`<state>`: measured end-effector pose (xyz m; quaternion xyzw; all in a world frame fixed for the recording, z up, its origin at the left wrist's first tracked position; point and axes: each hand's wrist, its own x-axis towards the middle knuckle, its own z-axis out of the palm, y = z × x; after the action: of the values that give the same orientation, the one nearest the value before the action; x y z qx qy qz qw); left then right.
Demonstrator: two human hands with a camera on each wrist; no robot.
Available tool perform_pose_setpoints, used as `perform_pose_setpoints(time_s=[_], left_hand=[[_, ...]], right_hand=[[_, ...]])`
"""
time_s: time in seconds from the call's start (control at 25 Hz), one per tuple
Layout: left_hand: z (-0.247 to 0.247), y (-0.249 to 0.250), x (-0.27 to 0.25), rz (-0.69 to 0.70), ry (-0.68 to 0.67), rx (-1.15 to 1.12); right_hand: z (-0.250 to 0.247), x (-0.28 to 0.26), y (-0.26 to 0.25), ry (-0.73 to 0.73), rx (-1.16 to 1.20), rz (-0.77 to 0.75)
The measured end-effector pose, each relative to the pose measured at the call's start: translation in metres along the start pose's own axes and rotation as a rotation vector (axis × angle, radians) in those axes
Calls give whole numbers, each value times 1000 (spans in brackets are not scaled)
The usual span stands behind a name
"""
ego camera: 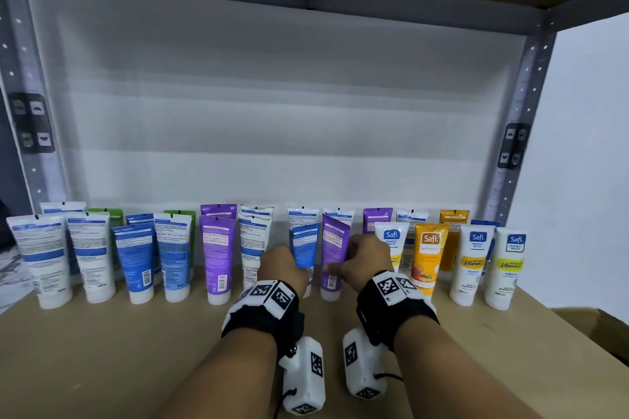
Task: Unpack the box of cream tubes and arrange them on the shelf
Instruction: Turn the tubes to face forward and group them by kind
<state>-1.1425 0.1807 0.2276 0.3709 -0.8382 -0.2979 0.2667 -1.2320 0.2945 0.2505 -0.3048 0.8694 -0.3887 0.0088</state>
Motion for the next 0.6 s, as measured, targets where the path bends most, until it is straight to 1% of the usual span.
perform_pose_setpoints(time_s=[0.16, 0.24, 0.32, 0.44, 0.6], left_hand=[[-3, 1, 1, -4, -5, 19], [-4, 0, 2, 11, -33, -2], [-4, 0, 2, 44, -67, 8], [-4, -1, 2, 59, -61, 39], [-8, -1, 0, 31, -70, 56]], right_hand=[[-2, -1, -2, 18, 15, 53], [-2, -2, -1, 12, 29, 60], [0, -2, 0, -13, 31, 45], [2, -2, 1, -33, 14, 6], [0, -3, 1, -43, 26, 7]])
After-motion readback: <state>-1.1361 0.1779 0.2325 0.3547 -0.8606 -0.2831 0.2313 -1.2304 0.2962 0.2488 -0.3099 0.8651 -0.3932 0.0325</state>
